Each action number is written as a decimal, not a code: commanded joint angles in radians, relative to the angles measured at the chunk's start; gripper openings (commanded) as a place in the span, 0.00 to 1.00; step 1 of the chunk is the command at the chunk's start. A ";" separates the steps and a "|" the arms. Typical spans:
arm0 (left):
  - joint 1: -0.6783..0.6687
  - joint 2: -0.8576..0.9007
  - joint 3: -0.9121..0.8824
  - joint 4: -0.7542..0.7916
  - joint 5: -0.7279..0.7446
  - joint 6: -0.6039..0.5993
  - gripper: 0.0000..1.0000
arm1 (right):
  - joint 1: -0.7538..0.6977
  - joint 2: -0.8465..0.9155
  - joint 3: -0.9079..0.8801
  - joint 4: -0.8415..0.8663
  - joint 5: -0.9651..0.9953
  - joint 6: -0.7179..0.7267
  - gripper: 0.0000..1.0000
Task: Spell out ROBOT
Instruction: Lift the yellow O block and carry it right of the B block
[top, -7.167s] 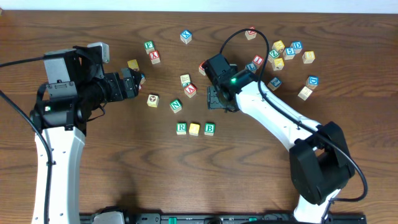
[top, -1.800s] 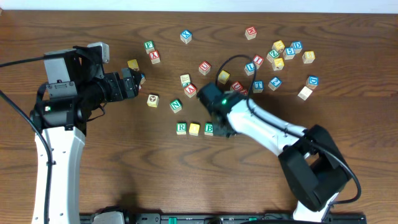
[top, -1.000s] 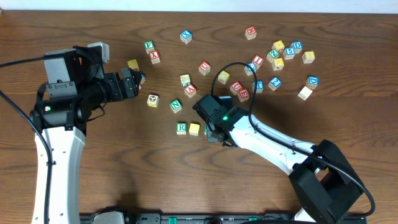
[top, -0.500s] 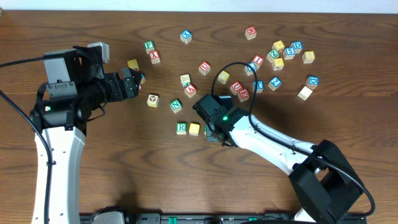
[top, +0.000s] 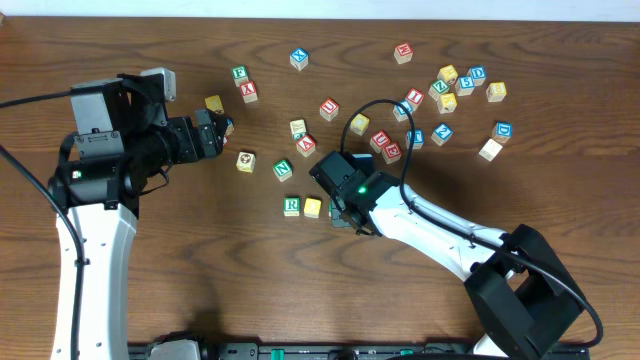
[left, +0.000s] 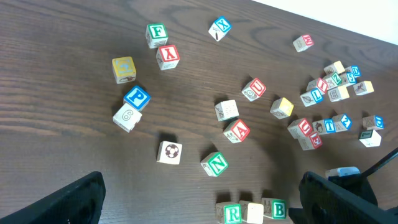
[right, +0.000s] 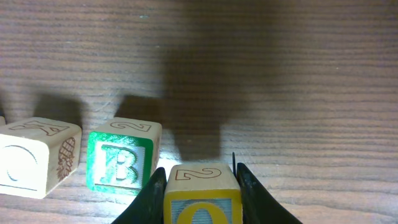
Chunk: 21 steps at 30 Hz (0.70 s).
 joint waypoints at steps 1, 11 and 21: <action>0.003 0.000 0.024 0.000 0.013 0.009 0.98 | 0.005 -0.011 -0.007 0.007 0.013 0.018 0.06; 0.003 0.000 0.024 0.000 0.013 0.009 0.98 | 0.010 -0.011 -0.007 0.040 0.013 0.017 0.07; 0.003 0.000 0.024 0.000 0.013 0.009 0.98 | 0.014 0.007 -0.020 0.070 0.017 0.021 0.04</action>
